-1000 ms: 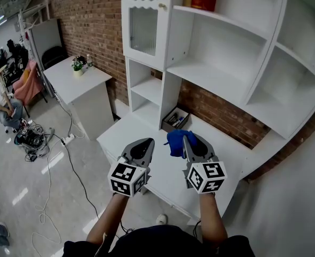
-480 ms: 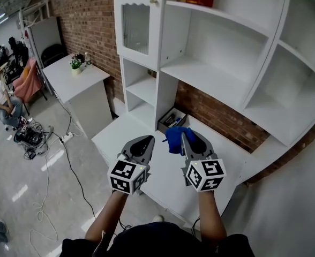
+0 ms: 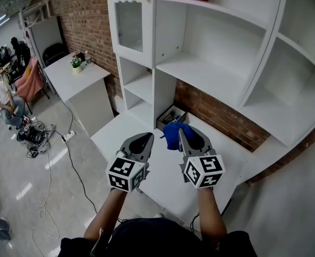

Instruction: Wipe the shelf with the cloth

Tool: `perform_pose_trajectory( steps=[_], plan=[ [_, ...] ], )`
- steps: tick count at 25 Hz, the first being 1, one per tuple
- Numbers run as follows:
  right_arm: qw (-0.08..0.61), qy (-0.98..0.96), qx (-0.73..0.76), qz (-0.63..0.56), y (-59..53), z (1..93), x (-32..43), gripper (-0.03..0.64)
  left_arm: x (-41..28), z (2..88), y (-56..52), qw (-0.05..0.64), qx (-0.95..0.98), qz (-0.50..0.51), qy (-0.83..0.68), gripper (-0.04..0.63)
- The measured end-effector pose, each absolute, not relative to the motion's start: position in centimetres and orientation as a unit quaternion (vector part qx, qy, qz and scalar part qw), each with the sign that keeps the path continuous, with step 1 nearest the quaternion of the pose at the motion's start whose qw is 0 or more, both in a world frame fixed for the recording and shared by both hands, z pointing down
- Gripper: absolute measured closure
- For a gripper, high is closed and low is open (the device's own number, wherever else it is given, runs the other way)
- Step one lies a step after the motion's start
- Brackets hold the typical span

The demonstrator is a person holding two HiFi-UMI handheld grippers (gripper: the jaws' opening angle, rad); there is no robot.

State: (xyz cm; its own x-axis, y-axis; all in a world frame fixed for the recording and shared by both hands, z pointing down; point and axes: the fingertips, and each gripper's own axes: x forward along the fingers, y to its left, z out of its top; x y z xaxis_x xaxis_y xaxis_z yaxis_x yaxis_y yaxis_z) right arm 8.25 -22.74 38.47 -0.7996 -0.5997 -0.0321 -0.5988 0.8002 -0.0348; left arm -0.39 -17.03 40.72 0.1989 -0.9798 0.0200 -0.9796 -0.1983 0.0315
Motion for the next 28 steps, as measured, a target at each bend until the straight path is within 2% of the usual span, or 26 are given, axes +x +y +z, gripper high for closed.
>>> perform_pose_trajectory(
  steps=[9,28],
  plan=[
    [0.024,0.948,-0.316,-0.013,-24.0,38.5,8.0,0.532,-0.2,40.7,-18.5,0.019,0.777,0.002,-0.629,0.578],
    [0.023,0.931,-0.363,0.025,-29.9,35.1,2.6,0.532,-4.4,39.6,-25.9,0.018,0.818,-0.011,-0.575,0.578]
  ],
)
